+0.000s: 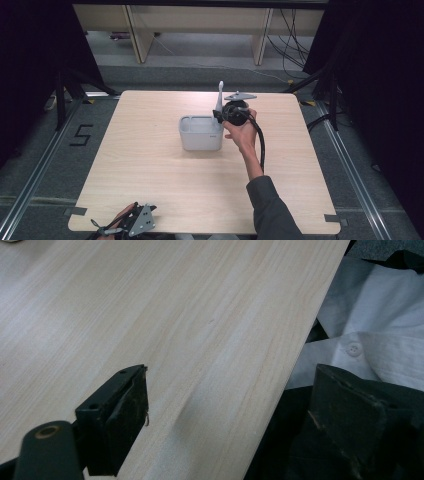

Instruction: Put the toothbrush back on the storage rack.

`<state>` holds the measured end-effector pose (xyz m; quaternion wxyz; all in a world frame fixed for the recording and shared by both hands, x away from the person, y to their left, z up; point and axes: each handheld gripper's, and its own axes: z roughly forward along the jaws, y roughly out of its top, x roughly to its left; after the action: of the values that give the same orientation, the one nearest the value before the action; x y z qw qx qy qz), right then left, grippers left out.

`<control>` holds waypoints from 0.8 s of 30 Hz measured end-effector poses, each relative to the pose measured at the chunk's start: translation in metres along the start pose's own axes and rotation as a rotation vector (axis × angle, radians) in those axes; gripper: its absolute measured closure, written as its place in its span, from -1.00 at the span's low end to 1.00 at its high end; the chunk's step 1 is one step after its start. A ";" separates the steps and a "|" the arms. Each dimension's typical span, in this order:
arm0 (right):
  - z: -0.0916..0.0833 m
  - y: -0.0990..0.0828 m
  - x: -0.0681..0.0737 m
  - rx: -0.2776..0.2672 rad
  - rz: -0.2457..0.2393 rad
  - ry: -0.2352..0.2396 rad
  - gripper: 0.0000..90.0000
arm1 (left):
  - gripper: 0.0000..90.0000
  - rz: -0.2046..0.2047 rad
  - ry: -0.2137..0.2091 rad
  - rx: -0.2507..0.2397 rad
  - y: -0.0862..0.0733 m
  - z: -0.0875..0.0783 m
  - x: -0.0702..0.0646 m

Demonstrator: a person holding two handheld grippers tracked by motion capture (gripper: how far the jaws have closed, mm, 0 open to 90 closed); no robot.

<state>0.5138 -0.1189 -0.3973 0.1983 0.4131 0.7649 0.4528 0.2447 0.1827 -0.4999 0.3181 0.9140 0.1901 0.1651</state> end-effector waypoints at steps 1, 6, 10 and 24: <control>0.000 -0.001 0.000 0.003 0.000 -0.001 0.48 | -0.66 -0.002 0.000 -0.001 0.000 0.000 0.000; 0.002 -0.004 0.001 0.017 -0.022 -0.018 0.48 | -0.66 -0.003 -0.001 -0.002 0.000 0.000 0.000; 0.004 -0.006 0.003 0.042 -0.031 -0.024 0.48 | -0.66 -0.002 0.002 -0.005 0.000 0.000 0.000; 0.012 -0.009 0.006 0.060 -0.089 -0.037 0.49 | -0.66 -0.001 0.004 -0.003 0.000 0.000 0.000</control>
<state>0.5145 -0.1099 -0.4112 0.2199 0.3925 0.7919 0.4128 0.2447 0.1830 -0.5000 0.3193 0.9131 0.1910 0.1670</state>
